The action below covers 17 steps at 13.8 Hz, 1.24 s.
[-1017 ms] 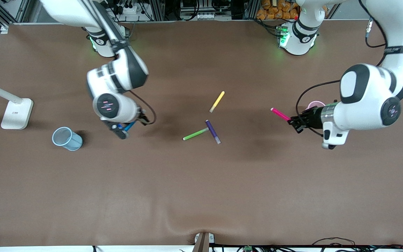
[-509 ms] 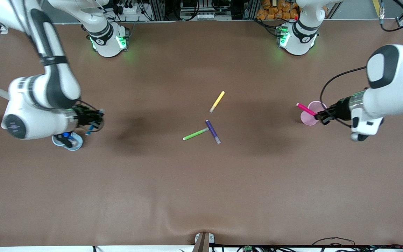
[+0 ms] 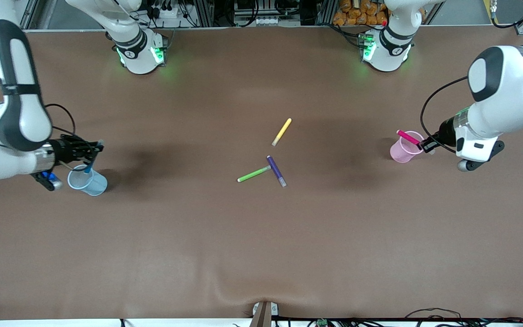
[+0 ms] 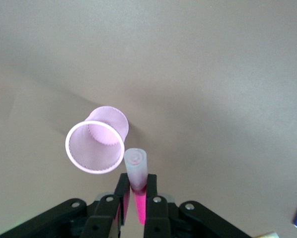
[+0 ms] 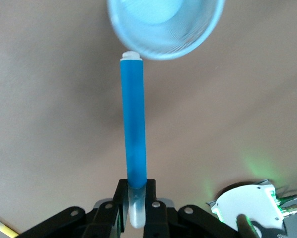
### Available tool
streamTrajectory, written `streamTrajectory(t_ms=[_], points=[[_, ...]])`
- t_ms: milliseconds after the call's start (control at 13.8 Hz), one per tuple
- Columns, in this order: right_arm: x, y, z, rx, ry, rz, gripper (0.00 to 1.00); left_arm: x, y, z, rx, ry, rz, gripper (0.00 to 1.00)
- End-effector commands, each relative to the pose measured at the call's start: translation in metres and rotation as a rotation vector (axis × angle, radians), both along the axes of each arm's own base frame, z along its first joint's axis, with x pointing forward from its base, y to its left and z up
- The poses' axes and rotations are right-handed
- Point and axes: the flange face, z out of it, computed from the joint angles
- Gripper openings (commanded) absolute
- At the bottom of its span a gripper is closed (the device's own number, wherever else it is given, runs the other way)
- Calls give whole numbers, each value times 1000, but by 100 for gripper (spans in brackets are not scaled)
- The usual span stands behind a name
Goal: Place pink and blue markers in matching cups
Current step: 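Carry the pink marker over the pink cup while the right gripper carries blue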
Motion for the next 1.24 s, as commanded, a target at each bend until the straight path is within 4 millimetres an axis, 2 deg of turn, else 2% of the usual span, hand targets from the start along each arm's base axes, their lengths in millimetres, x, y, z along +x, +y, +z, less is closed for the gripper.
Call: streamTrajectory(t_ms=[0, 145, 436, 581, 654, 726, 799, 872, 944, 1162], points=[[-1, -27, -20, 69, -1, 3, 0, -26, 9, -8, 37, -52, -11, 0], [3, -43, -34, 86, 4, -2, 0, -33, 10, -22, 41, -82, -8, 0], [14, -47, -48, 120, 7, -42, 0, -43, 11, -45, 47, -138, -5, 0], [20, -49, -51, 117, 1, -42, 0, -46, 12, -40, 55, -158, -19, 0], [24, -50, -51, 117, -1, -41, 0, -47, 23, -34, 65, -166, -44, 0], [30, -53, -51, 114, -9, -44, 7, -47, 42, -30, 70, -172, -65, 0], [35, -55, -53, 115, -16, -34, 31, -48, 59, -28, 73, -176, -105, 0], [39, -57, -54, 116, -21, -32, 82, -49, 74, -30, 73, -175, -112, 0], [39, -58, -55, 113, -20, -33, 100, -48, 79, -31, 74, -176, -103, 0], [49, -58, -38, 100, -48, -26, 100, -50, 81, -35, 71, -177, -94, 0]])
